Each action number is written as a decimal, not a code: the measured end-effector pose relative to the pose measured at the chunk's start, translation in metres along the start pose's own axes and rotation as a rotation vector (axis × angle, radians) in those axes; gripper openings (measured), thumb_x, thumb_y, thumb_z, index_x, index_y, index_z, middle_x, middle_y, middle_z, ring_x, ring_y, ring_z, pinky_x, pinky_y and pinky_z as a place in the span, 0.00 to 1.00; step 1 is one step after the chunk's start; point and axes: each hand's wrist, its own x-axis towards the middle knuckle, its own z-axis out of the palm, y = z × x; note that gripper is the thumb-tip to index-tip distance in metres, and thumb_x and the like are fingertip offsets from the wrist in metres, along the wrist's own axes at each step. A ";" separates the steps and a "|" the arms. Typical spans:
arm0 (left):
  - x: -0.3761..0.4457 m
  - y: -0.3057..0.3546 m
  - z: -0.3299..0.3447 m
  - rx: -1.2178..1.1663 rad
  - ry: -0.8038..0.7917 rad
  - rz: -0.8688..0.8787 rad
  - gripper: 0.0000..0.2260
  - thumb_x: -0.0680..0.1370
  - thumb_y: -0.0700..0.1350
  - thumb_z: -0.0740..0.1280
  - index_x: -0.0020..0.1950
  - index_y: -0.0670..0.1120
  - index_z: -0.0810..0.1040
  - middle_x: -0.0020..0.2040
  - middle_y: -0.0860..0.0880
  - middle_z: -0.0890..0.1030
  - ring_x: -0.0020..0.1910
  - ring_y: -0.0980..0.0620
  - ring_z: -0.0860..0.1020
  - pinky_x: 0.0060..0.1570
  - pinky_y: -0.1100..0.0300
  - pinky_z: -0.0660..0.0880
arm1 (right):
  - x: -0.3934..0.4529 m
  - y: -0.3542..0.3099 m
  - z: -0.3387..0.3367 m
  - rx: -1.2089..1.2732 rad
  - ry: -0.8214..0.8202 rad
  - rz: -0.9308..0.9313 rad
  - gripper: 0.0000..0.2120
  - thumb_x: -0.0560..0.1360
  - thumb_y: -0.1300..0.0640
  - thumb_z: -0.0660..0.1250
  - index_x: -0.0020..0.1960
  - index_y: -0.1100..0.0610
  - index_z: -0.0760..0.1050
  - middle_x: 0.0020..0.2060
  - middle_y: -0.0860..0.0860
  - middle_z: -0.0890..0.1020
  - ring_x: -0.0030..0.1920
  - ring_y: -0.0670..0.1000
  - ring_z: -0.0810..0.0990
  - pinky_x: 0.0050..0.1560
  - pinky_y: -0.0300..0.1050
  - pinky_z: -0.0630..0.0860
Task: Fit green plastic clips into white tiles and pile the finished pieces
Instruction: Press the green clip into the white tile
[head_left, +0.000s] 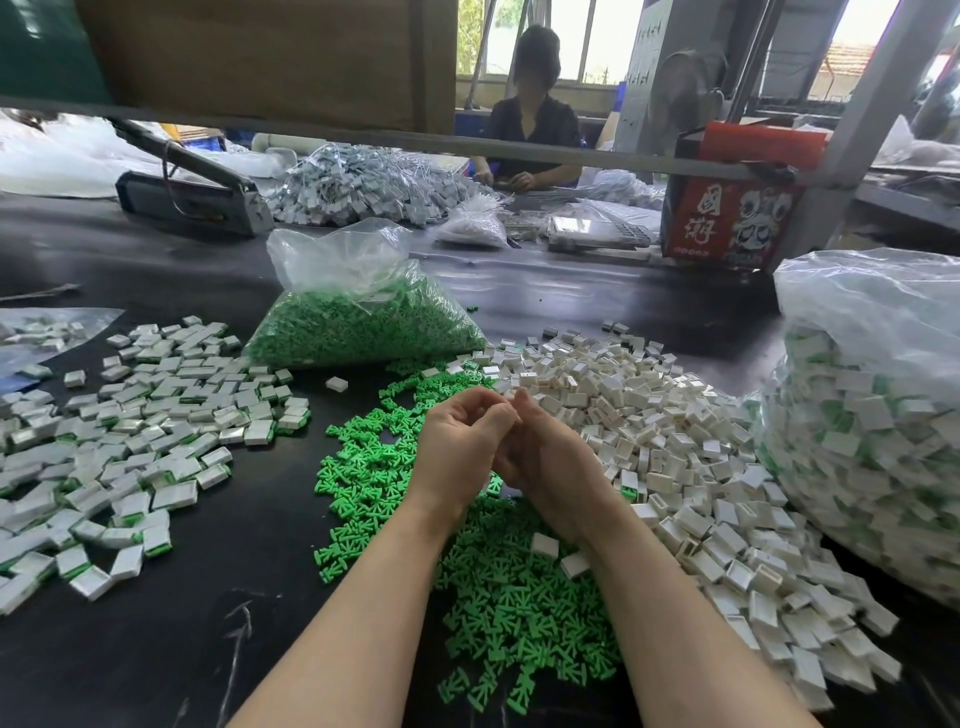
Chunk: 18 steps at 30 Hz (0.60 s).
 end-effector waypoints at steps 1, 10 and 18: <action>0.000 0.001 -0.001 -0.020 -0.011 -0.004 0.04 0.69 0.42 0.67 0.37 0.41 0.78 0.27 0.44 0.75 0.23 0.49 0.72 0.28 0.56 0.74 | 0.001 0.001 -0.002 0.016 -0.007 0.004 0.24 0.83 0.46 0.53 0.55 0.68 0.73 0.33 0.57 0.69 0.29 0.49 0.65 0.31 0.42 0.58; 0.001 0.004 -0.009 -0.203 -0.149 -0.093 0.03 0.70 0.41 0.74 0.40 0.42 0.84 0.34 0.45 0.81 0.31 0.49 0.79 0.33 0.57 0.78 | 0.001 -0.001 -0.007 0.134 -0.007 0.023 0.22 0.83 0.51 0.52 0.38 0.57 0.77 0.31 0.53 0.74 0.29 0.48 0.66 0.31 0.42 0.55; 0.002 0.008 -0.016 -0.257 -0.197 -0.126 0.08 0.68 0.43 0.75 0.45 0.42 0.87 0.46 0.41 0.86 0.44 0.49 0.85 0.42 0.62 0.80 | -0.001 -0.005 -0.006 0.148 -0.017 0.028 0.18 0.83 0.51 0.52 0.43 0.59 0.72 0.27 0.51 0.72 0.24 0.46 0.65 0.25 0.38 0.59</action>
